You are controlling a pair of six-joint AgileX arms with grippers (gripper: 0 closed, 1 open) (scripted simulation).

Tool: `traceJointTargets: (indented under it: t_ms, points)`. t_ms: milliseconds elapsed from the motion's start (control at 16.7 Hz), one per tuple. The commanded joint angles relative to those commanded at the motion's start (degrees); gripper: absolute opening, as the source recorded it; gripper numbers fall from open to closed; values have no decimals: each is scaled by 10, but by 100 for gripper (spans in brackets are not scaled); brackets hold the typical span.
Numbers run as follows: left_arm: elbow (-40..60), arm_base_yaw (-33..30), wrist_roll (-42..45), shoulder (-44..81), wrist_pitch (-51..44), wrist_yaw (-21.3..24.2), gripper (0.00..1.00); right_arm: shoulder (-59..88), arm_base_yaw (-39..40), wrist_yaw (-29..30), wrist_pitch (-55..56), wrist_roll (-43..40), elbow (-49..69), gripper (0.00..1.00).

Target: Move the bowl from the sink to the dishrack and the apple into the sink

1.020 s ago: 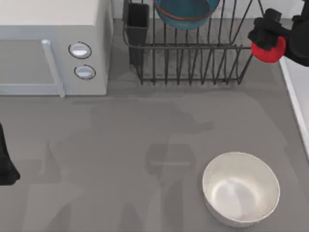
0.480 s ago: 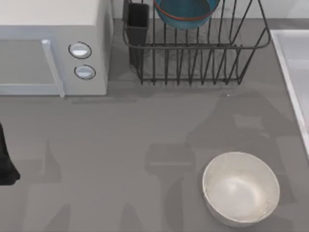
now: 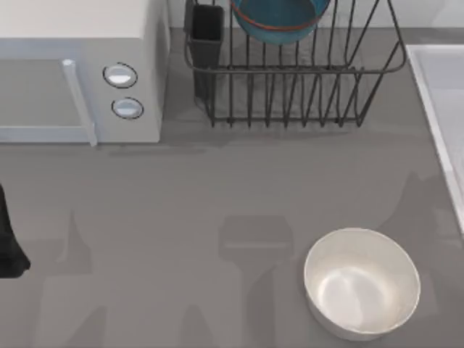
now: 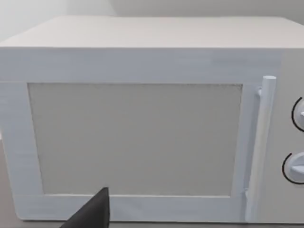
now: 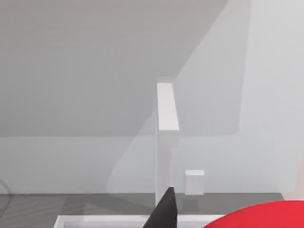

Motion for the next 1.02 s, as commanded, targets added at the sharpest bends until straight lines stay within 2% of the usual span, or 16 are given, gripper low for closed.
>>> traceJointTargets:
  t_ms: [300,480,660,1020]
  points:
    - [0,0,0,0,0,0,100,4,2,1,0,2,1,0]
    - [0,0,0,0,0,0,100,43,-1,2,37,3,-7,0]
    - [0,0,0,0,0,0,100,133,-3,0,129,3,-19,0]
    - [0,0,0,0,0,0,100,336,-2,1,388,0,-47,0]
